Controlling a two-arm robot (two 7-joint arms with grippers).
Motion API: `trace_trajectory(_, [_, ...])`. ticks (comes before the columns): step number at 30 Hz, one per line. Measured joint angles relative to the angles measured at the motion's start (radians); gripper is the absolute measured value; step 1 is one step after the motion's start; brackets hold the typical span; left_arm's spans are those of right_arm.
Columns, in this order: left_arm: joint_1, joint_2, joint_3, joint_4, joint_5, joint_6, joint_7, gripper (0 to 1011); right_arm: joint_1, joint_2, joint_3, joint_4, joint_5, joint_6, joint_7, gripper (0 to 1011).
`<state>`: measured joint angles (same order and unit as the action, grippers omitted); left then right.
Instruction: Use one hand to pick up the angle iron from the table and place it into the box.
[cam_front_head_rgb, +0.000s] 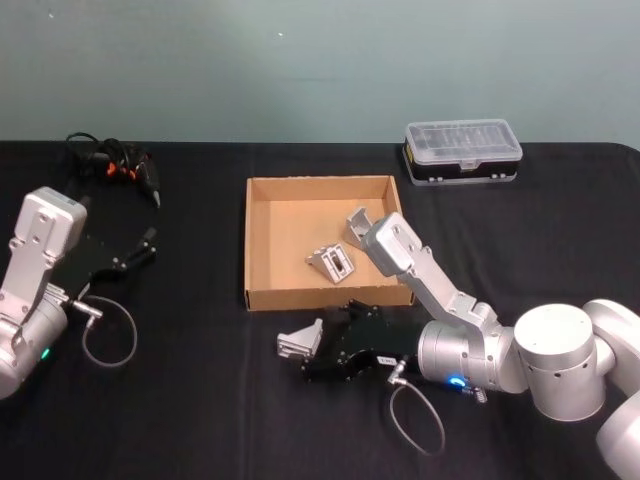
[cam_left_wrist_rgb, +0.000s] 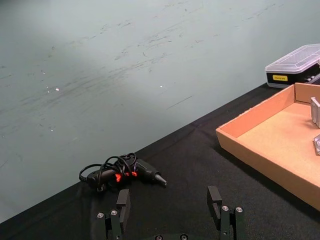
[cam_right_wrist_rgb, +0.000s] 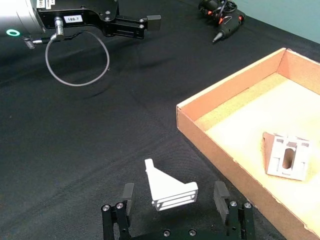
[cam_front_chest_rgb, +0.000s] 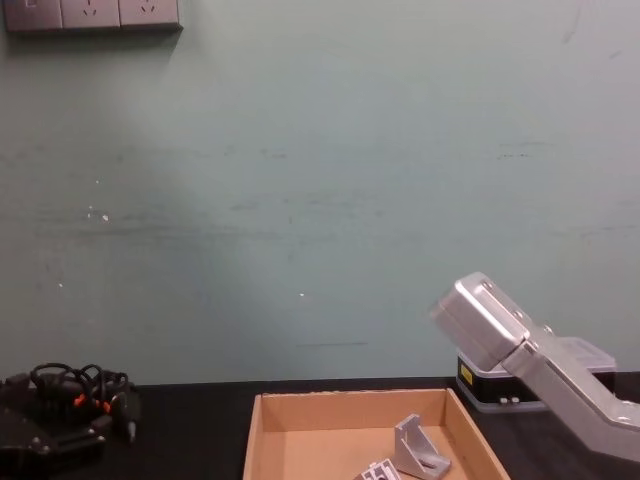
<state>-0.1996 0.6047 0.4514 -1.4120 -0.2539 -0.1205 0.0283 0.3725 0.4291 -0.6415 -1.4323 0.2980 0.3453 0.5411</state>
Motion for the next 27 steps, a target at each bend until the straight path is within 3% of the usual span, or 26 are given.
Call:
trace_trajectory(8, [0.0,0.0,0.0,0.0,0.0,0.0,0.0,1011,-0.001,0.002,0.0,-0.003,0.0,0.001,0.0,909])
trace_trajectory(10, [0.0,0.0,0.0,0.0,0.0,0.0,0.0,1012,-0.001,0.002,0.001,-0.003,0.0,0.001,0.0,818])
trace_trajectory(20, [0.0,0.0,0.0,0.0,0.0,0.0,0.0,1011,-0.002,0.003,0.001,-0.005,0.001,0.001,0.001,549])
trace_trajectory(27, [0.0,0.0,0.0,0.0,0.0,0.0,0.0,1011,-0.002,0.003,0.001,-0.006,0.001,0.001,0.001,538])
